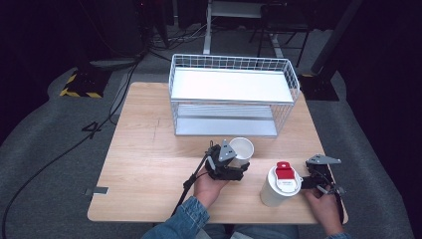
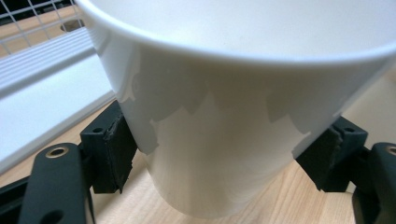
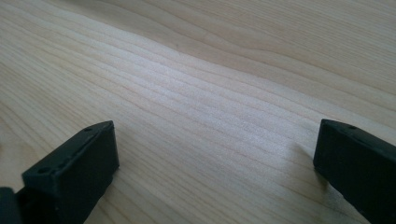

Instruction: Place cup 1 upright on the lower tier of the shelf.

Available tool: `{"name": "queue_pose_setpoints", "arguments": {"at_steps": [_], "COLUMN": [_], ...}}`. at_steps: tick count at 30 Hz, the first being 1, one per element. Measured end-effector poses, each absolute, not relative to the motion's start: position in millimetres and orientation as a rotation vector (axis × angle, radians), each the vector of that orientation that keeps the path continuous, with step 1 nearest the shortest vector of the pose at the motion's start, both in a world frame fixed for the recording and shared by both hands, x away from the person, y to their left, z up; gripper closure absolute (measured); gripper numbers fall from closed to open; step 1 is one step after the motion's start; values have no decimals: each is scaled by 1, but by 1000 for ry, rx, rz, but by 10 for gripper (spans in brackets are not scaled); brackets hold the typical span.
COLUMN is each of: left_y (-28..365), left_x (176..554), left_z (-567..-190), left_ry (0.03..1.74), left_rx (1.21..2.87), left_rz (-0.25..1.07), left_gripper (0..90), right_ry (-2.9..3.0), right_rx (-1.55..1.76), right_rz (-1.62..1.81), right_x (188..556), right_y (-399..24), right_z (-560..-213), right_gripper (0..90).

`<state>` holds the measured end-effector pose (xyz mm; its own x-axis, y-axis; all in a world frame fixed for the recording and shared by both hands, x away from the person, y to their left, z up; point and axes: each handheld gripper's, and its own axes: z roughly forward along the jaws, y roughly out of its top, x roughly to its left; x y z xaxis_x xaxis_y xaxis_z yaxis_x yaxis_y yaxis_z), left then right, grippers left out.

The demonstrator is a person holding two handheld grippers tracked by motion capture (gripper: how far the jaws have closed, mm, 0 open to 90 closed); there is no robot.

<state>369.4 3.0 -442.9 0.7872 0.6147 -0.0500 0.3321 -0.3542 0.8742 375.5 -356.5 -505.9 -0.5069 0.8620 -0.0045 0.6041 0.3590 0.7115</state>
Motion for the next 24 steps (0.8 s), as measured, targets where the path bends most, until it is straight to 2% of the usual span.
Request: {"name": "queue_pose_setpoints", "arguments": {"at_steps": [12, 18, 24], "left_y": [13, 16, 18], "left_x": [397, 417, 431], "left_z": [-420, -418, -420], "left_ry": [737, 777, 803], "left_rx": [1967, 1948, 1944], "left_rz": [373, 344, 378], "left_gripper": [229, 229, 229], "right_ry": [2248, 2248, 2248], "right_rx": [1283, 1283, 1283], "right_rz": [936, 936, 937], "right_x": [376, 376, 376], "right_y": [-357, -357, -357], "right_z": [-506, -506, -506], "right_gripper": [1, 1, 1]}}
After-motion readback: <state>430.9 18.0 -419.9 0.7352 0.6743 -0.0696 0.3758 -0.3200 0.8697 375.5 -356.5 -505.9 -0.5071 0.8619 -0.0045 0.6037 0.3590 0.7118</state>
